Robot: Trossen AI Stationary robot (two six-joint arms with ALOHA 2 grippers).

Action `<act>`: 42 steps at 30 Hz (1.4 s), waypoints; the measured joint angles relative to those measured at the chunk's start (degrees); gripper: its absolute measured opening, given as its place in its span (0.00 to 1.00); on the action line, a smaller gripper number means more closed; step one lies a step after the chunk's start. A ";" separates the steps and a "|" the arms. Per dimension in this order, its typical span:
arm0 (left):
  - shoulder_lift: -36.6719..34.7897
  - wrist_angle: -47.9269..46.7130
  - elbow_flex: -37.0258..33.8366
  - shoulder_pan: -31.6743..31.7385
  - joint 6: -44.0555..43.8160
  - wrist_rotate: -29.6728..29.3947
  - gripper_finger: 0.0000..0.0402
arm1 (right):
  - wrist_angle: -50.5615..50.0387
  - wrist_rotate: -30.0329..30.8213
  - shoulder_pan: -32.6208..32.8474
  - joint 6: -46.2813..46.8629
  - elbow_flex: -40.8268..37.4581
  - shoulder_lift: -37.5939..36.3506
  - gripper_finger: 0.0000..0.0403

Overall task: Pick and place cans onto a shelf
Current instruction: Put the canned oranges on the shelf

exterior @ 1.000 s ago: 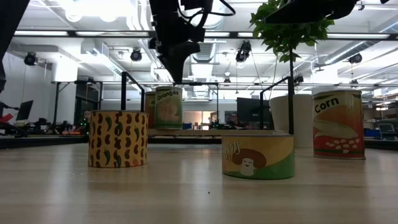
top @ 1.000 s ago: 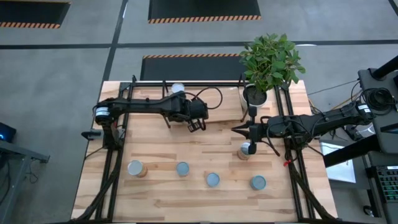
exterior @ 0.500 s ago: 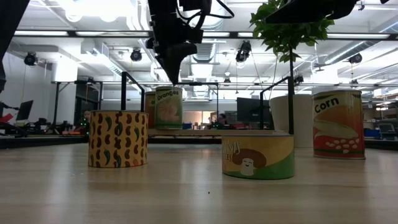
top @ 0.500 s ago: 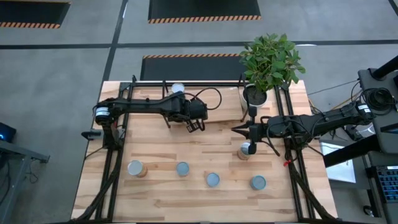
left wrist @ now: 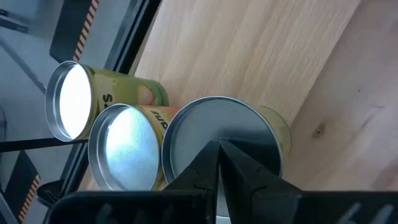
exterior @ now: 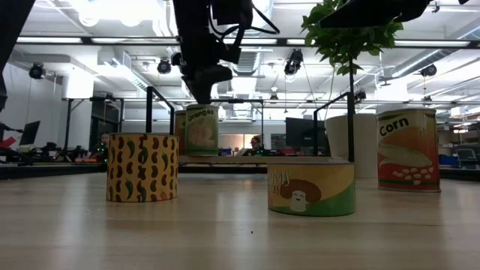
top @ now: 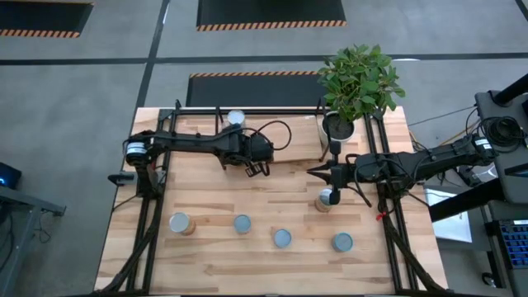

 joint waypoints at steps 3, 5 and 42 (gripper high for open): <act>0.00 -0.01 -0.11 -0.01 -0.27 0.00 0.00 | 0.00 0.00 0.00 0.23 0.00 0.00 0.02; 0.00 -0.08 -0.11 -0.01 -0.81 0.03 0.00 | 0.01 0.00 0.00 0.25 0.00 0.00 0.02; -0.37 -9.21 -0.25 -0.42 -3.20 -0.13 0.00 | -0.04 0.00 0.00 0.38 0.00 0.00 0.02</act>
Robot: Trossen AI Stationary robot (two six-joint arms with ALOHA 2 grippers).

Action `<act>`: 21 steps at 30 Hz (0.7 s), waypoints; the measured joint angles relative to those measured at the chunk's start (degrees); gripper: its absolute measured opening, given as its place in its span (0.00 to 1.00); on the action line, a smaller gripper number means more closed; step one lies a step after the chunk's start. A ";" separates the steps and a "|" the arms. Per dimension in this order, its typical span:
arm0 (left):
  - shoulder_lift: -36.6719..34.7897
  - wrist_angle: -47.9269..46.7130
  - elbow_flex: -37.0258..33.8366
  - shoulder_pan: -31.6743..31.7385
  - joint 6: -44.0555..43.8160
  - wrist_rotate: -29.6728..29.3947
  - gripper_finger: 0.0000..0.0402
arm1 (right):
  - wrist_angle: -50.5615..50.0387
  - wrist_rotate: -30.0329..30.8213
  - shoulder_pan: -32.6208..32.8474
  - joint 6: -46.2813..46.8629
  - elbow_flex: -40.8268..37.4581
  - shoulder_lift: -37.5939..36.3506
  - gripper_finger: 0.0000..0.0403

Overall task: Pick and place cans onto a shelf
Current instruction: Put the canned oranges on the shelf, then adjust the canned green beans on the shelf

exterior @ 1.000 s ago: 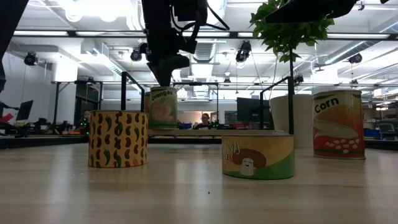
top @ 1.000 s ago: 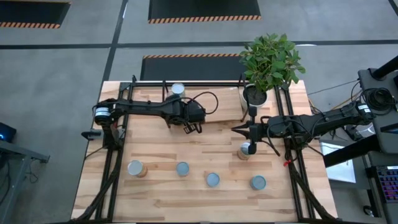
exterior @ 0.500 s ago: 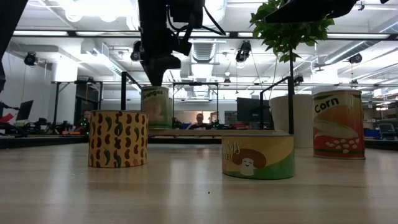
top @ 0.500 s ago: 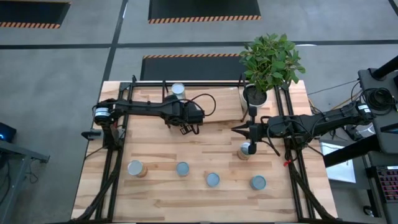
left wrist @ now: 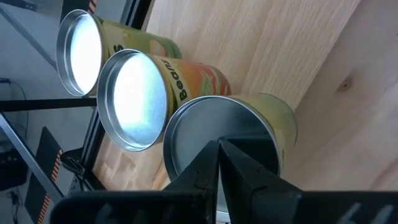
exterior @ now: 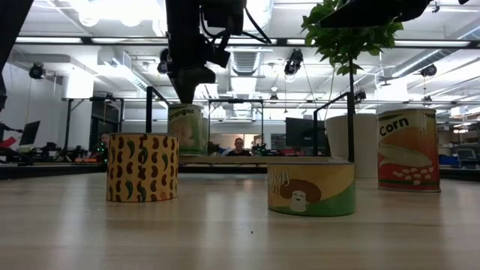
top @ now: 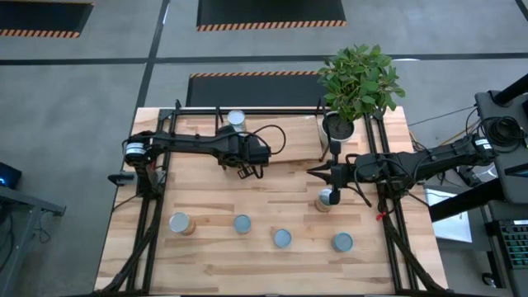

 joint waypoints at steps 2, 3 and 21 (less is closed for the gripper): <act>0.00 0.02 -0.01 0.02 0.16 -0.34 0.00 | 0.01 0.00 0.00 0.00 0.00 0.00 0.02; 0.00 0.08 -0.01 0.02 0.26 -0.38 0.00 | 0.00 0.00 0.00 0.00 0.00 0.00 0.02; -3.76 0.21 -0.10 -1.88 -1.56 -3.95 0.00 | 0.02 0.00 0.00 -0.19 0.00 0.00 0.02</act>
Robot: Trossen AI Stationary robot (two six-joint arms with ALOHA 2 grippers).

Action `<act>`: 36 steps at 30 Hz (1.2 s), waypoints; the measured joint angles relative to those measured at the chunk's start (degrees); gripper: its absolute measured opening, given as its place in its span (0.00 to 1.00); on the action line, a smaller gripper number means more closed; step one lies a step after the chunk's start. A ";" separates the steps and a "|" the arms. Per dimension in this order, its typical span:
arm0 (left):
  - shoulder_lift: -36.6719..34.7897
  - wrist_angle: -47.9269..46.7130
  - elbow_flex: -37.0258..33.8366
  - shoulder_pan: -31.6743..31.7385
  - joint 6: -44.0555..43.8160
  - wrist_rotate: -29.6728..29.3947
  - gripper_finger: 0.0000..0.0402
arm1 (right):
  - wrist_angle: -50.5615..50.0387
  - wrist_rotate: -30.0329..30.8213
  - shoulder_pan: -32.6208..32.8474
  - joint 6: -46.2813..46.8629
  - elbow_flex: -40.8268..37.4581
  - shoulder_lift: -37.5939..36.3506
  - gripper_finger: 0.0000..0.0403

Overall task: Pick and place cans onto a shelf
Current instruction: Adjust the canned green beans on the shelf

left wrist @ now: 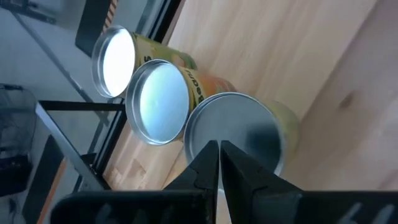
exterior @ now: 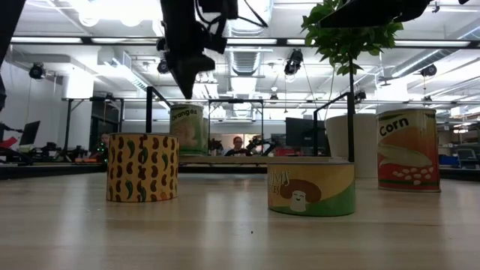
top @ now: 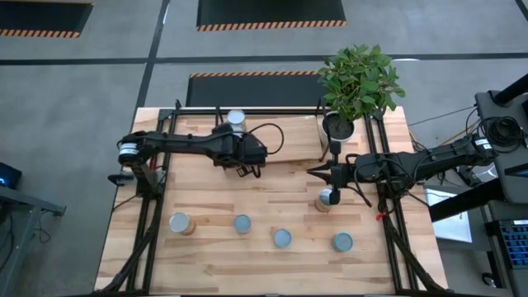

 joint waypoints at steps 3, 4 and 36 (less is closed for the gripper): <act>-2.43 1.53 0.00 -2.30 1.77 -0.34 0.00 | 0.00 0.00 0.00 0.24 0.00 0.00 0.02; -3.48 2.88 0.00 -3.41 3.49 -0.45 0.00 | -0.02 0.00 0.00 0.26 0.00 0.00 0.02; -49.69 91.01 -50.67 -15.83 43.26 -3.32 0.00 | -12.03 4.91 -9.76 5.77 24.50 29.90 0.02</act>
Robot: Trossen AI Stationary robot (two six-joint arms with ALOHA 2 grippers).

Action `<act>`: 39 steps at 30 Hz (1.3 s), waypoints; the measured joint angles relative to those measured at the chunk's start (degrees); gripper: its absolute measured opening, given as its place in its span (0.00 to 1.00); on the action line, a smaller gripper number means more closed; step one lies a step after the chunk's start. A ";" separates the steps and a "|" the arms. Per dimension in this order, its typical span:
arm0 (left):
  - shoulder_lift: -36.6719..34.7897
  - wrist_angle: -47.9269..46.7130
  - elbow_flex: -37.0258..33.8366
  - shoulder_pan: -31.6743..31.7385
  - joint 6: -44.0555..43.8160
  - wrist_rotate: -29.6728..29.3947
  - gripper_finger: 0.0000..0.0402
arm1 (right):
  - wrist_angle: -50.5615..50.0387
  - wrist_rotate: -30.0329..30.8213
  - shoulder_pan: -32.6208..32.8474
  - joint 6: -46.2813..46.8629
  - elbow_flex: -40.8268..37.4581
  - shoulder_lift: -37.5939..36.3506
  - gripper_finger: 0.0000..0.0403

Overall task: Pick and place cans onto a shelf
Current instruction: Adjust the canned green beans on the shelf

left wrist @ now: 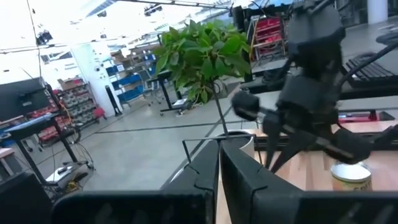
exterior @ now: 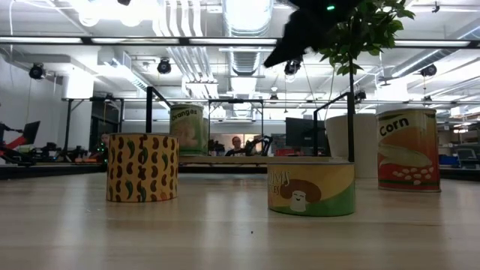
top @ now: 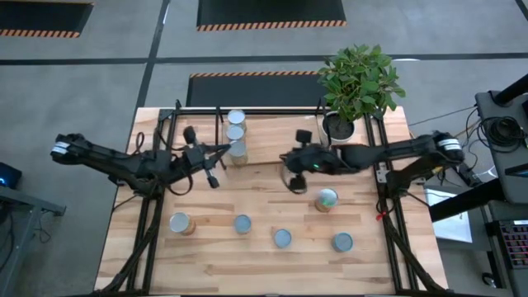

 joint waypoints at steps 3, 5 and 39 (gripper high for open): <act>-1.32 1.13 -1.25 0.00 0.00 0.00 0.00 | -2.83 -3.19 -2.86 -1.87 5.86 5.05 0.02; -1.69 1.68 -1.50 0.00 -0.02 -0.02 0.00 | -2.72 -6.77 -4.92 -3.48 9.42 8.23 0.02; -3.95 -0.57 -2.13 0.00 2.32 -0.55 0.00 | -6.91 -25.60 -19.24 -13.13 48.94 43.60 0.02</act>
